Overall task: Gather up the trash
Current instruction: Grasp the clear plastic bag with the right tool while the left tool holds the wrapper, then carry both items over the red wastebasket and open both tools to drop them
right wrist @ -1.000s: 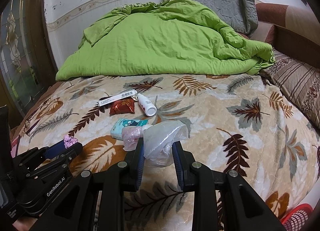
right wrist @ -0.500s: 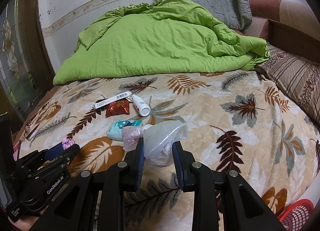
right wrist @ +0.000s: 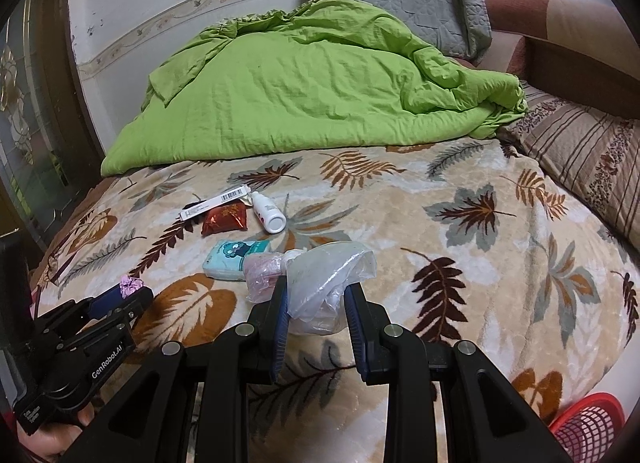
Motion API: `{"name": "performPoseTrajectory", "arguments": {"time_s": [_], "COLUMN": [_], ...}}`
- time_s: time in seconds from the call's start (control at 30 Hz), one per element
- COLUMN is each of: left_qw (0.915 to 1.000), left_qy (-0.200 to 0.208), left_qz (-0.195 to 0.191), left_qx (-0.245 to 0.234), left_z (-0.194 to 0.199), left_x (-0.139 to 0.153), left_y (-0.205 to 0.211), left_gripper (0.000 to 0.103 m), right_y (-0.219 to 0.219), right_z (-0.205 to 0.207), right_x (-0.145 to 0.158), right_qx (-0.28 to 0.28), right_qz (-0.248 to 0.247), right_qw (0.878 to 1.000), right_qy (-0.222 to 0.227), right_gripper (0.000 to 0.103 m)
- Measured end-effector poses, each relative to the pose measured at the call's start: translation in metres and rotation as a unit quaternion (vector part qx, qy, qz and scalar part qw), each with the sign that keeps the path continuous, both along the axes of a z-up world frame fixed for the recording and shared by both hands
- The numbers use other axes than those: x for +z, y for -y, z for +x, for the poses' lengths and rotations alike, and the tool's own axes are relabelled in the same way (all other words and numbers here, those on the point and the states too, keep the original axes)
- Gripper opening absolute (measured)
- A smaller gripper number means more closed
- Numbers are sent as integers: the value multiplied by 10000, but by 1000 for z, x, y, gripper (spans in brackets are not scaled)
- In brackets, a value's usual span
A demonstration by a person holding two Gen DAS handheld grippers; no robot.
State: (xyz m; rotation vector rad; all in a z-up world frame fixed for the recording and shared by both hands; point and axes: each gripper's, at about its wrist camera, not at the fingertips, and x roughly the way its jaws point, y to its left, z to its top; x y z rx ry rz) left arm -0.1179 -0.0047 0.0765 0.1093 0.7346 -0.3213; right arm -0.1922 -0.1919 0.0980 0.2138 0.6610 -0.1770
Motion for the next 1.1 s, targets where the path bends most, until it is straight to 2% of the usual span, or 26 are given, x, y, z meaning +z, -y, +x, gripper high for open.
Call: {"name": "performPoseTrajectory", "arguments": {"time_s": [0.6, 0.9, 1.1], "left_qw": [9997, 9991, 9969], "left_qy": [146, -51, -26], "left_qz": [155, -41, -157], "left_qx": [-150, -427, -770], "left_z": [-8, -26, -46], "left_x": [4, 10, 22], "left_y": [5, 14, 32], "left_gripper": [29, 29, 29], "right_y": [22, 45, 59], "right_z": [-35, -62, -82], "right_x": [13, 18, 22], "right_qx": [-180, -392, -508], "right_qz": [163, 351, 402], "right_qw": [9997, 9986, 9979], "right_qy": [83, 68, 82], "right_gripper": [29, 29, 29]}}
